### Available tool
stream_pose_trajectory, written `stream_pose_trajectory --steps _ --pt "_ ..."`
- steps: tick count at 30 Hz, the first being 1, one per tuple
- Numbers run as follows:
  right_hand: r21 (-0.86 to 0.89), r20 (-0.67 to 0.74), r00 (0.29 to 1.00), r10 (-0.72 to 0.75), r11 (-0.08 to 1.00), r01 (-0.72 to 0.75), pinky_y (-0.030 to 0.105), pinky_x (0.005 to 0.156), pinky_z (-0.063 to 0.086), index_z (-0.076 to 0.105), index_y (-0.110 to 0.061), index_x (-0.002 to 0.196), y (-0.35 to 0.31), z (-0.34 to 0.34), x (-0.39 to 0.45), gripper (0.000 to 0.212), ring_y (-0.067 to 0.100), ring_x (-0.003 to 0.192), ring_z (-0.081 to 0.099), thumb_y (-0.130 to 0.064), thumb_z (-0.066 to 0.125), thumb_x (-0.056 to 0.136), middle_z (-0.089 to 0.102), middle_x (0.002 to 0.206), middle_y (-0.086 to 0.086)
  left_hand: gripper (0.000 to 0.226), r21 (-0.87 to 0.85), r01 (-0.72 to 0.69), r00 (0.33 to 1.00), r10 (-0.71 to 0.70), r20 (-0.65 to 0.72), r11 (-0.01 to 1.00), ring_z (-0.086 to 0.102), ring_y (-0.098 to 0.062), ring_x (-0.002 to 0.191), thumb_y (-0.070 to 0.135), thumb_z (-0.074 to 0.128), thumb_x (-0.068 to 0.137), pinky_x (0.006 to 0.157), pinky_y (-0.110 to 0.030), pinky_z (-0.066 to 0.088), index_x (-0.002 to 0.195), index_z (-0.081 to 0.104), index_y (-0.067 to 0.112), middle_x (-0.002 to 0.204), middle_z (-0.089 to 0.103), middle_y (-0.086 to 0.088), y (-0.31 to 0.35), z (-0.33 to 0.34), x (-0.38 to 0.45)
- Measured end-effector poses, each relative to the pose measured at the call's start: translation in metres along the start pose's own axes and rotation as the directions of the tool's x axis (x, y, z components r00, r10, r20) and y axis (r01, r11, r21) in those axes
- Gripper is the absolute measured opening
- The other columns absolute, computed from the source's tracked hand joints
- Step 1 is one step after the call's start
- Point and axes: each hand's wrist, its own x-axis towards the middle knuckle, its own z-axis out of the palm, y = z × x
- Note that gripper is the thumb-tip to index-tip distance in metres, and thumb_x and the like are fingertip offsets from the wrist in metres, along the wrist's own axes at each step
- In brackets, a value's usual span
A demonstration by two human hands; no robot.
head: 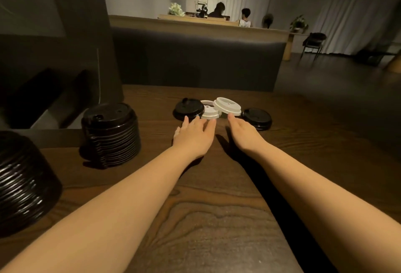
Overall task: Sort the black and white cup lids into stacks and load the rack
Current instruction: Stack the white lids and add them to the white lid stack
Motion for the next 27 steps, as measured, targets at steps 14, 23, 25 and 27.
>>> stream_pose_trajectory --steps 14,23,25,27 --pt "-0.31 -0.092 0.985 -0.145 0.944 0.11 0.045 0.118 0.013 0.035 -0.024 0.146 -0.007 0.024 0.109 0.054 0.028 0.145 0.017 -0.049 0.024 0.1 0.028 0.155 0.009 0.064 0.152 0.08 0.997 -0.076 -0.03 0.985 -0.003 -0.023 0.149 0.056 0.012 0.099 0.118 -0.048 0.002 0.151 0.026 0.02 0.162 0.009 -0.003 -0.017 -0.006 0.027" --pt "-0.433 0.186 0.972 -0.144 0.876 0.212 0.059 0.113 0.015 0.05 -0.039 0.13 -0.008 0.032 0.098 0.052 0.037 0.144 0.011 -0.056 0.017 0.094 0.026 0.155 0.011 0.052 -0.114 0.025 0.983 -0.045 -0.178 0.993 0.022 -0.023 0.145 0.045 0.019 0.102 0.117 -0.047 0.018 0.14 0.046 0.023 0.153 0.035 -0.002 -0.025 -0.007 0.036" --pt "-0.428 0.217 0.961 -0.17 0.869 0.25 0.058 0.111 0.018 0.053 -0.038 0.125 -0.009 0.03 0.081 0.058 0.034 0.143 0.013 -0.059 0.014 0.088 0.028 0.154 0.01 0.049 -0.176 0.018 0.973 -0.058 -0.225 0.984 0.043 -0.023 0.131 0.045 0.022 0.102 0.11 -0.046 0.032 0.134 0.051 0.023 0.137 0.053 -0.001 -0.026 -0.008 0.034" --pt "-0.408 0.219 0.956 -0.193 0.872 0.27 0.055 0.113 0.018 0.053 -0.036 0.129 -0.01 0.027 0.059 0.051 0.031 0.143 0.013 -0.055 0.02 0.094 0.025 0.155 0.008 0.046 -0.203 0.024 0.969 -0.072 -0.236 0.979 0.048 -0.023 0.125 0.046 0.027 0.101 0.107 -0.044 0.036 0.135 0.049 0.023 0.132 0.055 -0.001 -0.026 -0.009 0.03"
